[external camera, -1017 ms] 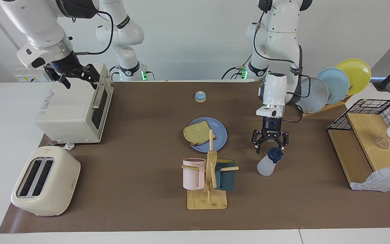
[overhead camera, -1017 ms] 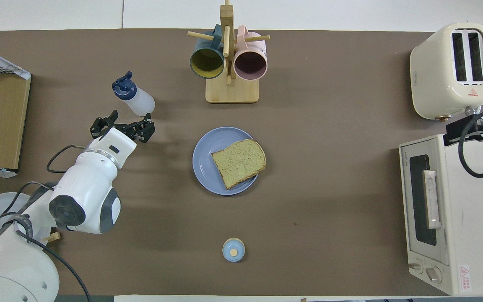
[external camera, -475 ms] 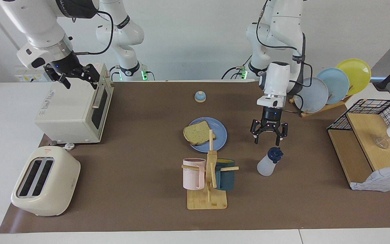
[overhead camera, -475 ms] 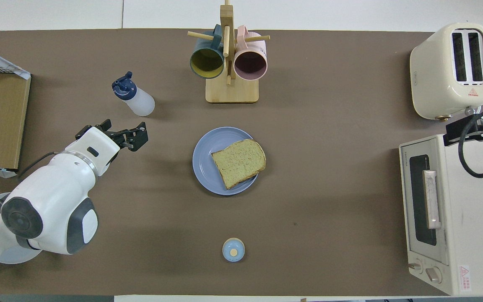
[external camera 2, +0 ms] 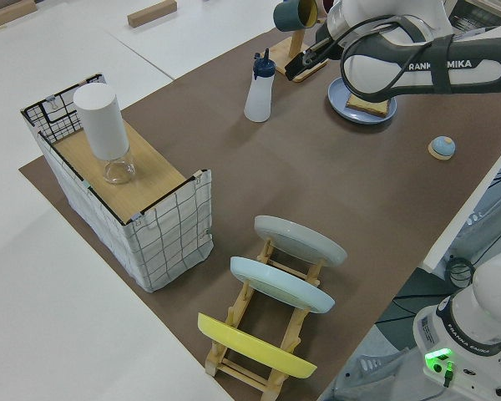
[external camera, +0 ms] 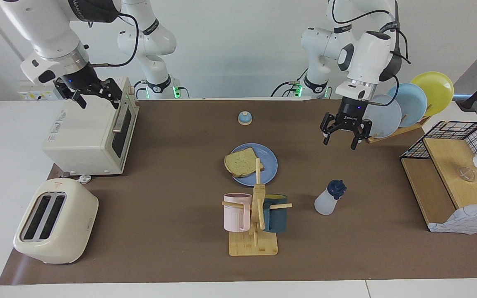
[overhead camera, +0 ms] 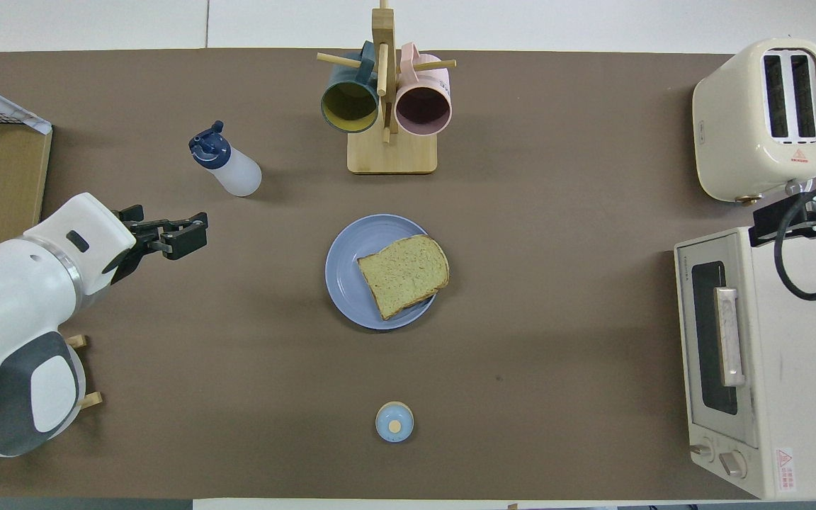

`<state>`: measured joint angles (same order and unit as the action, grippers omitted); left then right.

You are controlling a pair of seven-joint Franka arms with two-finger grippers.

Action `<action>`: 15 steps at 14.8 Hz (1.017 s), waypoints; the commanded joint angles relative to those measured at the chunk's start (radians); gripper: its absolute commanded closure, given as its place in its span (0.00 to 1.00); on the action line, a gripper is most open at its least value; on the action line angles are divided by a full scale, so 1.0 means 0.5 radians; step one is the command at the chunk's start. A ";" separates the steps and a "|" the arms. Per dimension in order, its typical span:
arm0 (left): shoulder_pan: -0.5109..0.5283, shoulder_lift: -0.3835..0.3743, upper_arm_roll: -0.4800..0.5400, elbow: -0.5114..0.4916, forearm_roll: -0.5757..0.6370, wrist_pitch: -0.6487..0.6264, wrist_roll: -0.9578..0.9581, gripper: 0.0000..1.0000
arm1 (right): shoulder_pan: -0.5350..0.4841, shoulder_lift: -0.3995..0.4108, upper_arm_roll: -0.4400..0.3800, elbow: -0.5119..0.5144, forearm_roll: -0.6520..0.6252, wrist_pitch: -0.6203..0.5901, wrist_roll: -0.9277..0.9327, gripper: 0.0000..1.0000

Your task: Put bread on plate and add seasoning

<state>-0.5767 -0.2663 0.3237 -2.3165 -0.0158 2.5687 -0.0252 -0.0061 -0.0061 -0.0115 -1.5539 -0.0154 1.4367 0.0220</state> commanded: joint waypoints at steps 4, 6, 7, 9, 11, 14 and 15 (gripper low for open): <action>0.055 0.124 -0.006 0.625 0.090 -0.841 0.096 0.00 | -0.015 -0.025 0.001 -0.037 0.040 0.017 -0.023 0.00; 0.086 0.176 -0.006 0.815 0.090 -1.099 0.167 0.00 | -0.015 -0.025 0.001 -0.037 0.040 0.017 -0.023 0.00; 0.113 0.210 -0.003 0.911 0.090 -1.224 0.179 0.00 | -0.015 -0.025 0.001 -0.037 0.040 0.017 -0.023 0.00; 0.129 0.259 -0.003 1.061 0.099 -1.446 0.176 0.00 | -0.015 -0.025 0.001 -0.037 0.040 0.017 -0.023 0.00; 0.162 0.305 0.000 1.199 0.099 -1.648 0.173 0.00 | -0.015 -0.025 0.001 -0.037 0.040 0.017 -0.023 0.00; 0.239 0.336 -0.003 1.347 0.093 -1.946 0.170 0.00 | -0.015 -0.025 0.001 -0.037 0.040 0.017 -0.023 0.00; 0.245 0.336 0.000 1.353 0.090 -2.017 0.167 0.00 | -0.015 -0.025 0.001 -0.037 0.040 0.017 -0.023 0.00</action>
<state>-0.4720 -0.1251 0.3273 -1.6974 0.0219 1.6523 0.0475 -0.0061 -0.0061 -0.0115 -1.5539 -0.0154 1.4367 0.0220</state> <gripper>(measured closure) 0.000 0.000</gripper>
